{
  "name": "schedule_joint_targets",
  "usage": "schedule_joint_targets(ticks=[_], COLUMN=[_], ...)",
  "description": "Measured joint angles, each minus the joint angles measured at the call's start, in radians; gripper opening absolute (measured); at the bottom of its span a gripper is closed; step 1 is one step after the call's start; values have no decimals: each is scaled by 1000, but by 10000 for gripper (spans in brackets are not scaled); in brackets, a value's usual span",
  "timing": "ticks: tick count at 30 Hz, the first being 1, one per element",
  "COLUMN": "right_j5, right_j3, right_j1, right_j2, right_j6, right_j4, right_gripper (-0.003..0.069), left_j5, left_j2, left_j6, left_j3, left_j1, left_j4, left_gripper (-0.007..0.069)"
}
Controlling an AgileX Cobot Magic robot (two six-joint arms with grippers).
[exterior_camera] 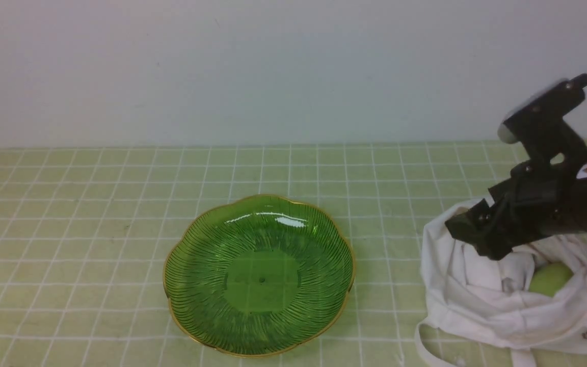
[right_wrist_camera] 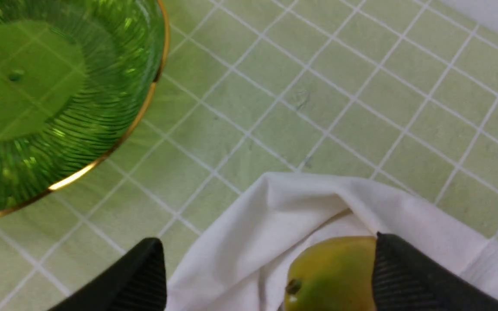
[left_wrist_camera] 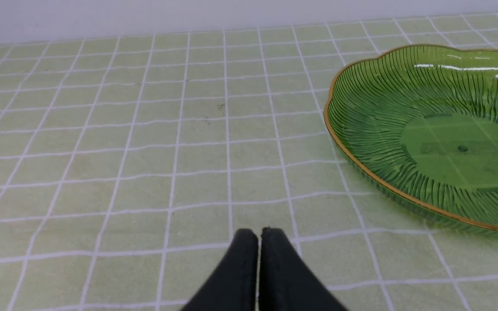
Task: Take the fruit out of the bag on the green coffee tablecloth and place them on the plate.
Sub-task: 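Reach into the bag and grasp the banana with the right gripper, then take the banana out of the bag and place it in the fruit dish with the right gripper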
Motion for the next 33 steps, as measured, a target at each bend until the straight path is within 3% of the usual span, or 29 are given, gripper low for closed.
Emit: schedule_joint_targets(ticks=[3, 6, 8, 9, 12, 13, 21, 28, 33], right_j5=[-26, -33, -33, -33, -41, -43, -14, -3, 139], right_j3=[0, 0, 0, 0, -1, -1, -1, -10, -62], right_j1=[0, 0, 0, 0, 0, 0, 0, 0, 0], right_j2=[53, 80, 82, 82, 67, 52, -62, -133, -146], right_j6=[-2, -2, -2, -2, -3, -3, -2, 21, 88], right_j4=[-41, -72, -88, -88, -105, -106, -96, 3, 46], right_gripper=[608, 563, 476, 465, 262, 251, 251, 251, 251], left_j5=[0, 0, 0, 0, 0, 0, 0, 0, 0], left_j2=[0, 0, 0, 0, 0, 0, 0, 0, 0], left_j6=[0, 0, 0, 0, 0, 0, 0, 0, 0], left_j3=[0, 0, 0, 0, 0, 0, 0, 0, 0], left_j1=[0, 0, 0, 0, 0, 0, 0, 0, 0], left_j4=[0, 0, 0, 0, 0, 0, 0, 0, 0], left_gripper=[-8, -8, -8, -8, -8, -8, -8, -8, -8])
